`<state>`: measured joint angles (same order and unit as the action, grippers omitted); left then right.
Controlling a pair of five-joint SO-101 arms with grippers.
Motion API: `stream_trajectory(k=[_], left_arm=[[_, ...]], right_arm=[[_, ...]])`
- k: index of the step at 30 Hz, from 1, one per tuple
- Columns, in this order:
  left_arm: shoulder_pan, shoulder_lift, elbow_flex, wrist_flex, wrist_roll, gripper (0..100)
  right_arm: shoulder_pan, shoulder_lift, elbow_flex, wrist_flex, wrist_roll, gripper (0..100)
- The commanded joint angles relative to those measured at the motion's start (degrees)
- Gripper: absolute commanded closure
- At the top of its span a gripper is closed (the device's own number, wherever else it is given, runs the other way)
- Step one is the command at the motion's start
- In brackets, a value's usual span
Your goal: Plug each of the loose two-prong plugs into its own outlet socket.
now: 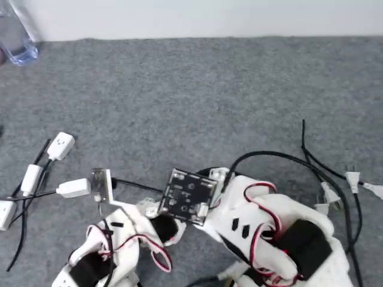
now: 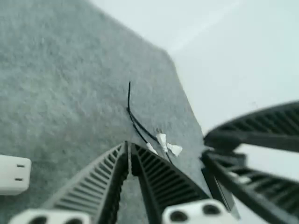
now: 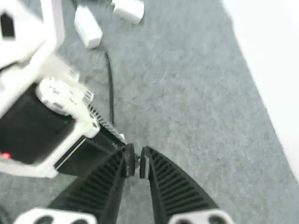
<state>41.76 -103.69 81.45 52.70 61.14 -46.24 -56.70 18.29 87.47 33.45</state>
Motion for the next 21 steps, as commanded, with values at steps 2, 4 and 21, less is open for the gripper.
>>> stream_trajectory(k=[2,4,21], left_arm=[[-0.35,-0.70,-1.01,0.18,-0.53,99],[-0.35,-0.70,-1.01,0.18,-0.53,99],[-19.60,-0.62,1.36,0.09,-4.13,99]], right_arm=[[-0.31,-0.31,-1.93,0.40,-0.26,99.1],[1.45,-0.13,-1.41,0.40,-0.09,99.1],[20.70,-0.22,21.36,-1.80,8.00,99.1]])
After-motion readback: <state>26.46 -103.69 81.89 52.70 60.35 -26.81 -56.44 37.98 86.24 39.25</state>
